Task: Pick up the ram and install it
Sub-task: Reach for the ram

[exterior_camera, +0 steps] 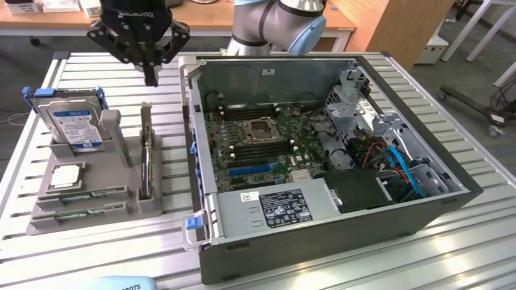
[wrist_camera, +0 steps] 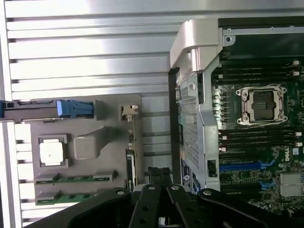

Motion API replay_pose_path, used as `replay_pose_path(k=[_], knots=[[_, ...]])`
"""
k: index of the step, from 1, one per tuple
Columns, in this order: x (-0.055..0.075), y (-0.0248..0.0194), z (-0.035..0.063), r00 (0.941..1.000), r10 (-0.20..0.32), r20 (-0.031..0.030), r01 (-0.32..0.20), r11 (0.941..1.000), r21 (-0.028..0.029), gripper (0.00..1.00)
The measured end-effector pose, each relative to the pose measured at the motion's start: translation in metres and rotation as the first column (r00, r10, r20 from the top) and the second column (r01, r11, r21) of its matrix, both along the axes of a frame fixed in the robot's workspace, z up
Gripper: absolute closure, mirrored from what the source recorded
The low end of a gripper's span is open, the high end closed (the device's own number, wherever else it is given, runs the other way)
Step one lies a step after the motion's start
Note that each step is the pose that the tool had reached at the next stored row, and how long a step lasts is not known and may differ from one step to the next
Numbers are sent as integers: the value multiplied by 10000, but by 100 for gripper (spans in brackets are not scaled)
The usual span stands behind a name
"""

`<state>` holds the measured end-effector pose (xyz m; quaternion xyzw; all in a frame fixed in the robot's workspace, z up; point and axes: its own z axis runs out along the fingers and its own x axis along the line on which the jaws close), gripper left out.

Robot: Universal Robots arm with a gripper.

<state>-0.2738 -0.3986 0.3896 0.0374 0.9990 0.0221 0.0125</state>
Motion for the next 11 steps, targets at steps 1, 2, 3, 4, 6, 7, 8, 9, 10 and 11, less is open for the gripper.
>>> replay_pose_path(k=[1,2,3,4,6,7,8,9,10,11], knots=[[-33,0,-1,10000,-1,1,1,10000,0,90],[-66,0,-2,10000,-2,0,2,10000,0,90],[-100,1,-3,10000,-2,1,2,10000,0,90],[-133,0,-4,10000,0,0,0,10000,0,90],[-198,0,-7,10000,0,0,0,10000,0,90],[-230,0,-8,10000,0,0,0,10000,-1,90],[-293,0,-11,10000,-2,1,2,10000,0,90],[-354,0,-14,10000,-1,1,1,10000,0,90],[-384,0,-14,10000,-1,0,1,10000,-1,90],[-412,0,-16,10000,-1,0,1,10000,0,90]])
